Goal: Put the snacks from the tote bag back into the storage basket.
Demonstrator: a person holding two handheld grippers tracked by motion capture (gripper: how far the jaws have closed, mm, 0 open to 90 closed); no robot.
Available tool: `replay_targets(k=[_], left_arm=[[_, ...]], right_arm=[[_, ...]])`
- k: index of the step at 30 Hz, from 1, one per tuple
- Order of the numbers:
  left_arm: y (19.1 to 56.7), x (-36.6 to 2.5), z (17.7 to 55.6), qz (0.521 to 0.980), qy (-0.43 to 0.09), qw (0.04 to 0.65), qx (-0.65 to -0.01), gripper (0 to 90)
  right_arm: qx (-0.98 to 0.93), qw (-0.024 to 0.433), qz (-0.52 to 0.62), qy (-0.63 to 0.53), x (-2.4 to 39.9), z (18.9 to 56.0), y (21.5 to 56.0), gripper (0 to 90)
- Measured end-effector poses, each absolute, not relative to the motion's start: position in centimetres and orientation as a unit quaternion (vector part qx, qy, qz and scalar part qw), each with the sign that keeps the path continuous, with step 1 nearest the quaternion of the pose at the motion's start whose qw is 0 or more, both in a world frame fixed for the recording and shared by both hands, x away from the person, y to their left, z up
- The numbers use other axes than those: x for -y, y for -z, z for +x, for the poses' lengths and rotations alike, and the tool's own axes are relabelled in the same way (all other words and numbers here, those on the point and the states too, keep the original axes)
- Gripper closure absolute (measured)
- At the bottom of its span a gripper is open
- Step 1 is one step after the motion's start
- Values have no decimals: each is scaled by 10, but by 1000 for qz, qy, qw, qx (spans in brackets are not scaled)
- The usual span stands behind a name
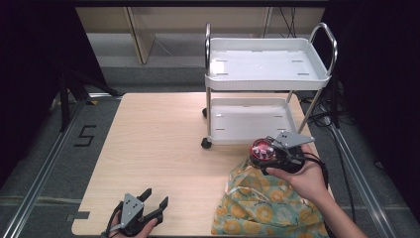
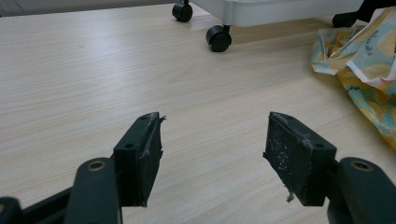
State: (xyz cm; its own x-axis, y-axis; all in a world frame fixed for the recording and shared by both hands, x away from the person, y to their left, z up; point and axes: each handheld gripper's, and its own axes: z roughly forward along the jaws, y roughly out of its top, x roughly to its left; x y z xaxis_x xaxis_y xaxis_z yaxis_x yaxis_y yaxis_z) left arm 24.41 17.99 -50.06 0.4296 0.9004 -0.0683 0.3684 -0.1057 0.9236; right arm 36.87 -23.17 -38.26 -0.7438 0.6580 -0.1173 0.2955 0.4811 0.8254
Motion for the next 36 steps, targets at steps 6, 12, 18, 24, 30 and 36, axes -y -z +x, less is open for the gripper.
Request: replay_targets(k=[6,12,18,24,30,36], left_arm=[[501,-180,244,691,-273,486,-459,357],[501,-179,244,688,-272,490,-461,357],[500,-181,244,694,-274,485,-456,357],[500,-180,244,692,-273,487,-459,357],[500,-181,244,693,-274,486,-456,357],[500,-181,245,693,-274,486,-456,357]], right_arm=[[-836,207,285,-420,231,372,383,267],[-836,214,284,-419,230,375,382,267],[-834,213,288,-420,228,377,382,267],[-836,214,286,-417,227,380,381,267],[-836,216,282,-419,226,384,382,267],[-838,213,280,-417,224,386,382,267]])
